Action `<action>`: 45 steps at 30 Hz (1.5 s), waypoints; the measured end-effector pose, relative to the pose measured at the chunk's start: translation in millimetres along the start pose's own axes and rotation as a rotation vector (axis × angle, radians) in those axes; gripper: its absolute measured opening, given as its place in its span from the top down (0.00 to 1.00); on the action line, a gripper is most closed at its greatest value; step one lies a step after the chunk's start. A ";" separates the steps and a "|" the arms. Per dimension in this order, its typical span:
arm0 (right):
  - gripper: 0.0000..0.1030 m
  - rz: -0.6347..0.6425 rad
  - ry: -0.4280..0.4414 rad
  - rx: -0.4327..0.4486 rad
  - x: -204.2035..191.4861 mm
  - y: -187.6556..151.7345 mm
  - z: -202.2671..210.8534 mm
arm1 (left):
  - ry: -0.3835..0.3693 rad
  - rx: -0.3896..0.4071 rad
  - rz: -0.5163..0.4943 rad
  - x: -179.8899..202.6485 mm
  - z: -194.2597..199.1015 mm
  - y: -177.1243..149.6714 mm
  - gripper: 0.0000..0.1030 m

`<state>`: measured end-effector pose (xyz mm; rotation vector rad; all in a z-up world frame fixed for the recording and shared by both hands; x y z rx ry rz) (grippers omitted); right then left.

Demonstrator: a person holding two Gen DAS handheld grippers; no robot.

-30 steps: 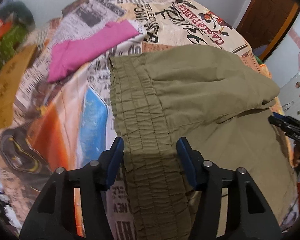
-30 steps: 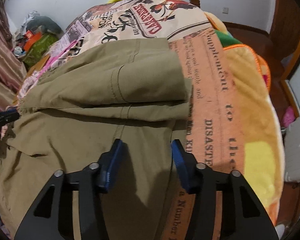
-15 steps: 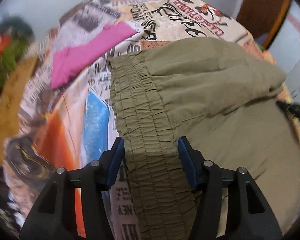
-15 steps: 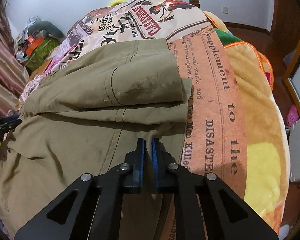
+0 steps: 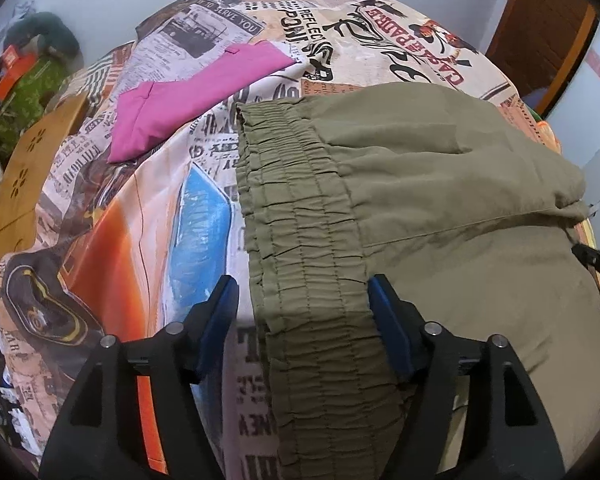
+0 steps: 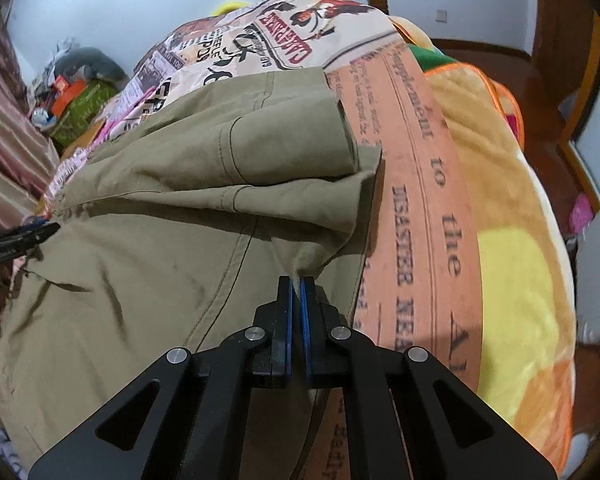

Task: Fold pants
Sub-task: 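Close the left gripper on the waistband while the right gripper pinches the pants fabric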

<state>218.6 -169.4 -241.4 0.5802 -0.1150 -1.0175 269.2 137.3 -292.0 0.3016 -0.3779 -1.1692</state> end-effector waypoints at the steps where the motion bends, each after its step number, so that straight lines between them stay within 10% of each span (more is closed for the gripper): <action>1: 0.97 -0.006 0.004 0.000 -0.1 -1.6 -0.2 | 0.005 0.002 -0.001 0.1 -0.2 0.0 0.30; 12: 0.90 -0.021 -0.027 0.036 3.7 16.4 29.8 | 0.050 0.078 -0.056 7.5 32.5 17.7 0.30; 16: 0.64 -0.019 -0.056 0.108 12.3 38.8 41.6 | 0.050 0.125 -0.039 2.6 41.7 43.6 0.30; 21: 0.57 0.006 -0.097 0.142 16.6 62.6 33.5 | 0.028 0.072 0.012 -6.5 21.1 60.8 0.29; 31: 0.61 -0.014 0.031 0.025 21.7 62.9 -24.0 | -0.115 -0.130 0.130 -7.1 -32.0 52.6 0.29; 34: 0.82 0.006 0.022 0.019 20.4 62.9 -28.0 | -0.086 -0.105 0.096 -0.6 -35.4 46.6 0.29; 45: 0.93 0.120 -0.076 0.150 20.6 112.2 -7.8 | -0.035 -0.039 0.070 0.2 -32.5 42.1 0.33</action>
Point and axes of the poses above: each gripper's, at about its wrist camera, not at the fingertips, and z roughly against the way its jaws point, x to its right, y to its top, the point moved 3 cm from there along -z, roughly the way its jaws point, and after that the axes turned 15 degrees about z, right-handed, at the moved point
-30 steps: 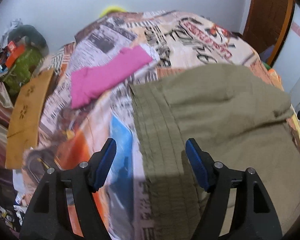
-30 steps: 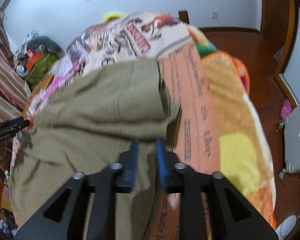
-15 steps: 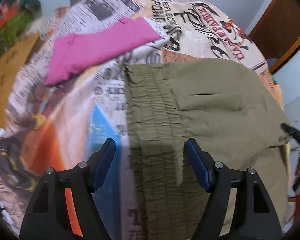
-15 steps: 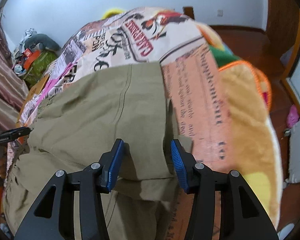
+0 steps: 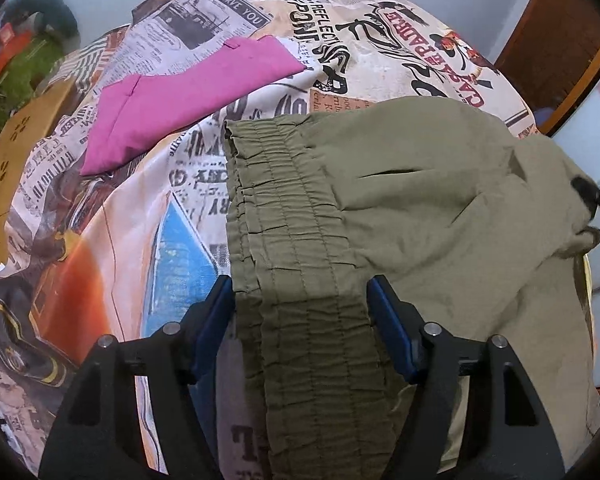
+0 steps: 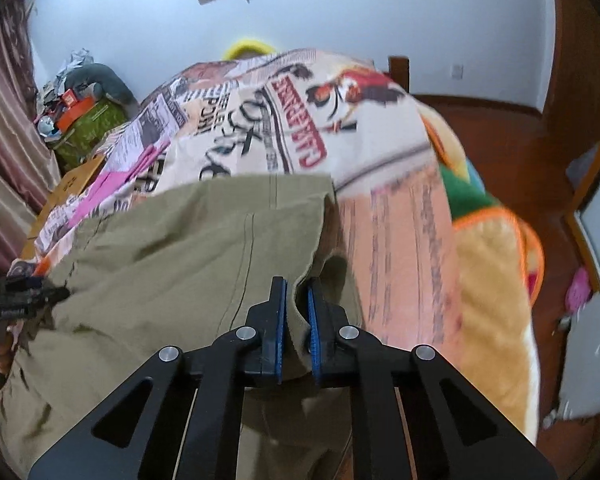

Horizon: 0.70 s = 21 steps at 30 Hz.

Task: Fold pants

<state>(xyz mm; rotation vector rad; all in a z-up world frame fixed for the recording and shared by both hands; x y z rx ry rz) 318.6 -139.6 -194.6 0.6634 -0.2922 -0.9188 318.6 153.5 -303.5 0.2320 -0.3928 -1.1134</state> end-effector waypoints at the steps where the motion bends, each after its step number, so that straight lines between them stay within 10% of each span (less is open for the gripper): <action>1: 0.95 -0.002 -0.013 0.003 2.2 3.2 -3.3 | 0.002 0.004 -0.003 0.4 -0.1 0.0 0.33; 10: 0.95 0.036 -0.042 -0.171 -1.0 -11.5 -57.5 | -0.002 0.014 -0.002 -0.9 -1.2 -0.4 0.31; 21: 0.89 0.045 -0.051 -0.147 8.2 15.0 -16.3 | 0.006 0.103 -0.024 -4.0 37.3 23.5 0.31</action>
Point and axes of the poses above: each gripper's, at about its wrist camera, not at the fingertips, and z roughly against the way its jaws point, x to its right, y to its top, the point moved 3 cm from there along -z, roughly the way its jaws point, and after that the axes turned 15 degrees about z, right-handed, at the moved point
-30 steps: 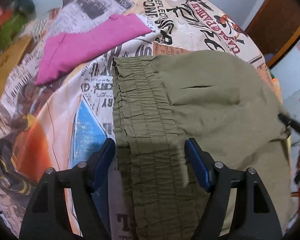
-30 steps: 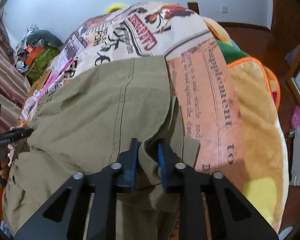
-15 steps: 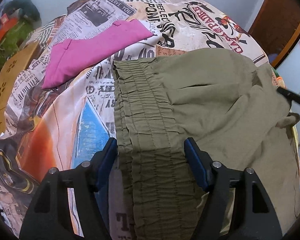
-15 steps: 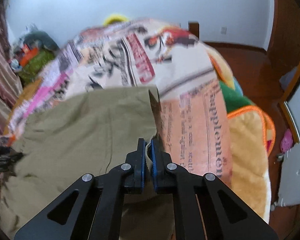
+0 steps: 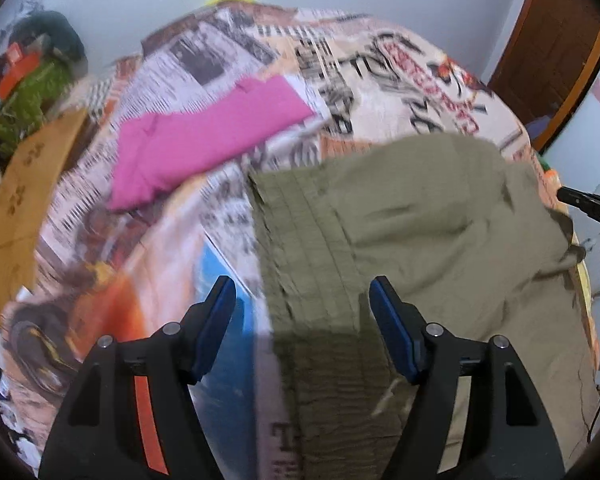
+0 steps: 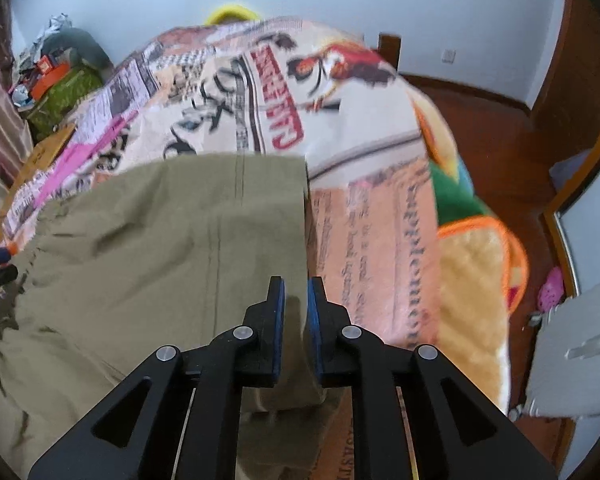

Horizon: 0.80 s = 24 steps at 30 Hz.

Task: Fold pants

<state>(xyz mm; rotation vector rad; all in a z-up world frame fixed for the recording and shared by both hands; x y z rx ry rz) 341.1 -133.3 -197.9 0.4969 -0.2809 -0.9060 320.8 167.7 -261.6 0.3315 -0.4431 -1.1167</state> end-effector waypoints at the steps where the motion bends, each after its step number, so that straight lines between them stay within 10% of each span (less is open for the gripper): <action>1: 0.87 -0.006 0.006 0.014 2.5 4.1 3.2 | 0.011 0.023 0.004 -3.5 4.2 8.9 0.31; 7: 0.62 -0.056 0.010 0.102 15.1 35.8 12.8 | 0.041 0.061 0.039 -18.1 -0.4 47.5 0.31; 24: 0.62 -0.155 0.149 -0.103 42.6 78.3 -120.7 | 0.036 -0.075 0.040 -4.7 -100.6 65.7 0.31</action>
Point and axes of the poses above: each gripper's, at about its wrist camera, not at the fingertips, and z roughly against the way its jaws point, x to its right, y to its top, the point moved 3 cm from there along -z, roughly the way its jaws point, and after that the axes turned 15 degrees about z, right-handed, at the moved point
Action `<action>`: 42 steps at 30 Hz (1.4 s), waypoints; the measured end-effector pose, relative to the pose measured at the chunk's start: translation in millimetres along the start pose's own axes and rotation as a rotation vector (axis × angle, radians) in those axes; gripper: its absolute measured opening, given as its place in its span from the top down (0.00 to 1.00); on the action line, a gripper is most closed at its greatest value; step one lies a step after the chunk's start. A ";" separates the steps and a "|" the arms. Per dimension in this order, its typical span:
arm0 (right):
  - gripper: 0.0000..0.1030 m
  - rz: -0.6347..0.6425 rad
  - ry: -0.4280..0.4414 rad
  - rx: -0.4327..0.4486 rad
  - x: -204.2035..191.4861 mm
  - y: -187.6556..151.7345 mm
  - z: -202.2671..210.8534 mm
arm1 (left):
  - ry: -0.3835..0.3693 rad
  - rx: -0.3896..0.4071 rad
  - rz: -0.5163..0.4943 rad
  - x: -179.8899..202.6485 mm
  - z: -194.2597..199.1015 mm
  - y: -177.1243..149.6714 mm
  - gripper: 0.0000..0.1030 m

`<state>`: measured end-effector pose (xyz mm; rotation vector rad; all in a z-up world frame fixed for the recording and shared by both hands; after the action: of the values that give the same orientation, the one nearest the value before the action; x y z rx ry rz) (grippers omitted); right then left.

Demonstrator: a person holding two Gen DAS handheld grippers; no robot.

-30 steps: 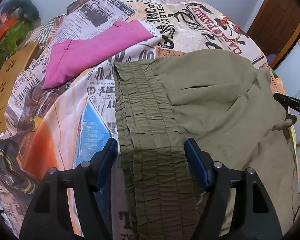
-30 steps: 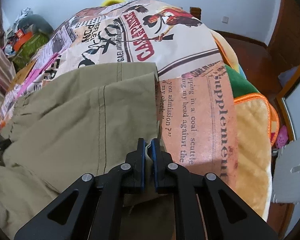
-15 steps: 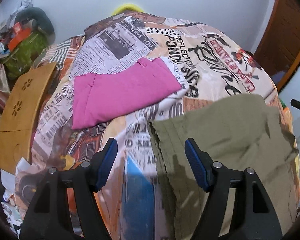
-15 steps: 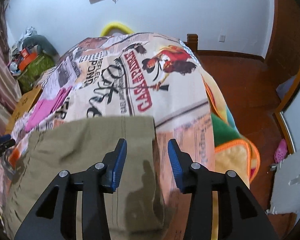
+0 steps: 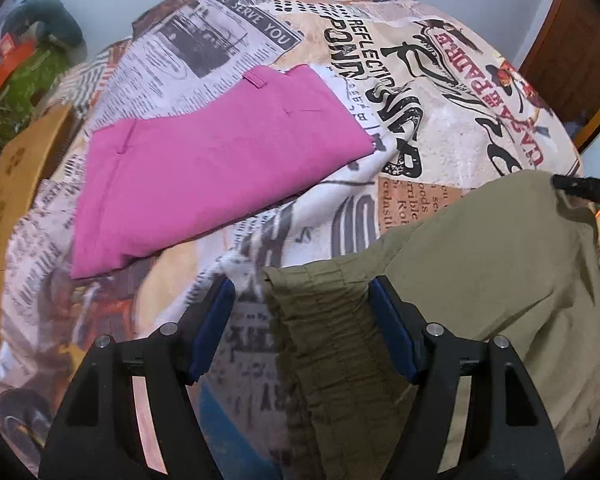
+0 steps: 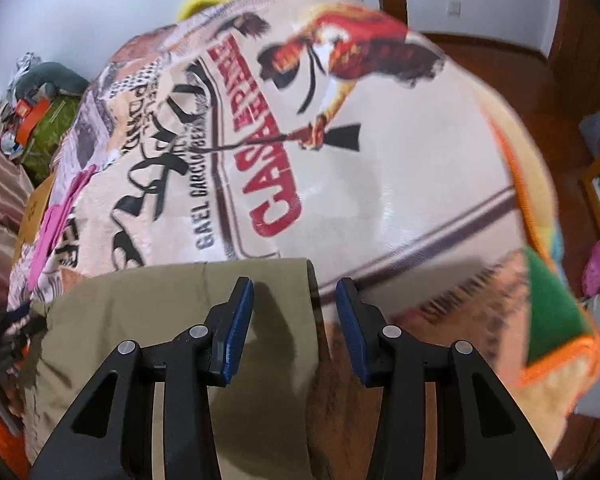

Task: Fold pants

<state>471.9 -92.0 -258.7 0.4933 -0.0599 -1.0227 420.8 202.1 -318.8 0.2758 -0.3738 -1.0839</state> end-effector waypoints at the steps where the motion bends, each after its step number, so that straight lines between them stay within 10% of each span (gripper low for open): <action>1: 0.62 0.008 0.017 0.001 -1.9 1.8 -4.9 | -0.010 -0.001 0.001 0.6 -1.4 -0.3 0.32; 5: 0.64 0.130 -0.008 -0.002 -22.1 5.4 -12.4 | -0.026 0.018 -0.035 7.5 0.7 -3.8 0.48; 9: 0.88 0.214 -0.105 0.017 -39.6 1.5 -10.8 | 0.019 0.077 -0.090 15.4 7.4 -8.1 0.52; 31: 0.91 0.323 -0.233 0.392 -95.5 101.4 95.4 | 0.093 0.361 -0.031 8.4 82.1 41.8 0.54; 42: 0.91 0.311 -0.159 0.394 -100.7 54.0 119.9 | 0.063 0.372 -0.039 1.6 112.5 25.0 0.55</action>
<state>429.1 -29.6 -111.3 0.7339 -0.4737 -0.7412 393.6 207.7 -206.9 0.6477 -0.5151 -1.0369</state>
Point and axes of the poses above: each gripper's, at about its wrist camera, not at the fingertips, and z roughly against the way its jaws point, x to its right, y to its top, the point moved 3 cm from there along -z, roughly the way its jaws point, and after that the axes turned 15 degrees about z, right-handed, at the moved point
